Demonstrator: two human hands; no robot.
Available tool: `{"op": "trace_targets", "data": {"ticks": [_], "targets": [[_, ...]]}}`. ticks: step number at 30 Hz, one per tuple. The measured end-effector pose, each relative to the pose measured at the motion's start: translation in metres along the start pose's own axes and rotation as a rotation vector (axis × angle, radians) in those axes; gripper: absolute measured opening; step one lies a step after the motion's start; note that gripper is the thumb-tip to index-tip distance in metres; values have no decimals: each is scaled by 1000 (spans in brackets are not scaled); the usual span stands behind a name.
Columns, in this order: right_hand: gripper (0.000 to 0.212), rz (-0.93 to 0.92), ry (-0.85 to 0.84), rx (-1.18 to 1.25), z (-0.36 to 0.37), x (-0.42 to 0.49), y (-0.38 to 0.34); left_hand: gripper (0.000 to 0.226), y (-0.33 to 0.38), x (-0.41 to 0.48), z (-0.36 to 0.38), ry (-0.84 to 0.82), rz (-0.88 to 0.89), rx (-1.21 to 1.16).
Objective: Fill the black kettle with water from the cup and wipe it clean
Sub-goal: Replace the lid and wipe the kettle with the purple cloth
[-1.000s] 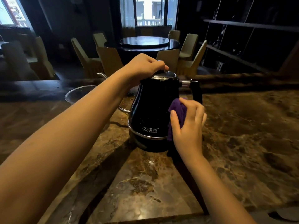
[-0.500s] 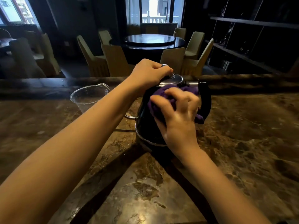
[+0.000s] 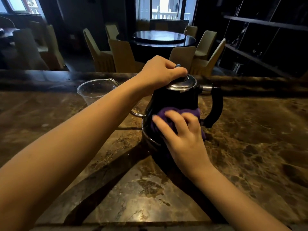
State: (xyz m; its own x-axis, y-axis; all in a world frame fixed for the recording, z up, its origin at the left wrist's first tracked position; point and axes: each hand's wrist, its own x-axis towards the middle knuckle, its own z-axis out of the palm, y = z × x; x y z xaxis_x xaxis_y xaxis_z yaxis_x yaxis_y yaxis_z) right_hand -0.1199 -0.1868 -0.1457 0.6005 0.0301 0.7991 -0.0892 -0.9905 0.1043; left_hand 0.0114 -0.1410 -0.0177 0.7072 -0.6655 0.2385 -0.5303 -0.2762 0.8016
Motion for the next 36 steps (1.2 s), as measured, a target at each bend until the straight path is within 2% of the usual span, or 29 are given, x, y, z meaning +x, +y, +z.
{"op": "trace_targets", "data": {"ticks": [3,7,10,12,15,18,21,23,26,28,30,33,36], "targets": [[32,17,14,-72,11,37,-23,29,1,2,-2,-25,18,50],[45,-153,-201,-273,30,35,-44,28,1,1,-4,-63,35,58],[42,-192,-265,-139,32,16,-47,26,0,0,-4,-63,57,56],[39,-138,-322,29,26,2,-45,25,0,0,-4,-61,57,46],[32,-81,-357,135,7,-18,-35,21,-1,1,-4,-75,65,27],[29,78,-414,350,-15,-36,-14,21,0,2,-6,-118,74,3],[30,312,-397,530,-38,-46,16,22,0,2,-11,-187,92,-16],[28,522,-259,631,-57,-50,39,24,-3,3,-15,-246,111,-36],[29,940,116,865,-85,-49,71,26,-5,7,-19,-348,128,-41],[26,1110,308,906,-90,-42,84,29,-4,11,-20,-425,141,-54],[25,1185,350,993,-80,-29,87,31,-4,16,-19,-501,156,-71],[22,1194,232,1157,-58,-15,68,32,-3,24,-19,-601,174,-33],[22,1189,149,1221,-55,-16,43,31,5,24,-24,-644,196,110]]}}
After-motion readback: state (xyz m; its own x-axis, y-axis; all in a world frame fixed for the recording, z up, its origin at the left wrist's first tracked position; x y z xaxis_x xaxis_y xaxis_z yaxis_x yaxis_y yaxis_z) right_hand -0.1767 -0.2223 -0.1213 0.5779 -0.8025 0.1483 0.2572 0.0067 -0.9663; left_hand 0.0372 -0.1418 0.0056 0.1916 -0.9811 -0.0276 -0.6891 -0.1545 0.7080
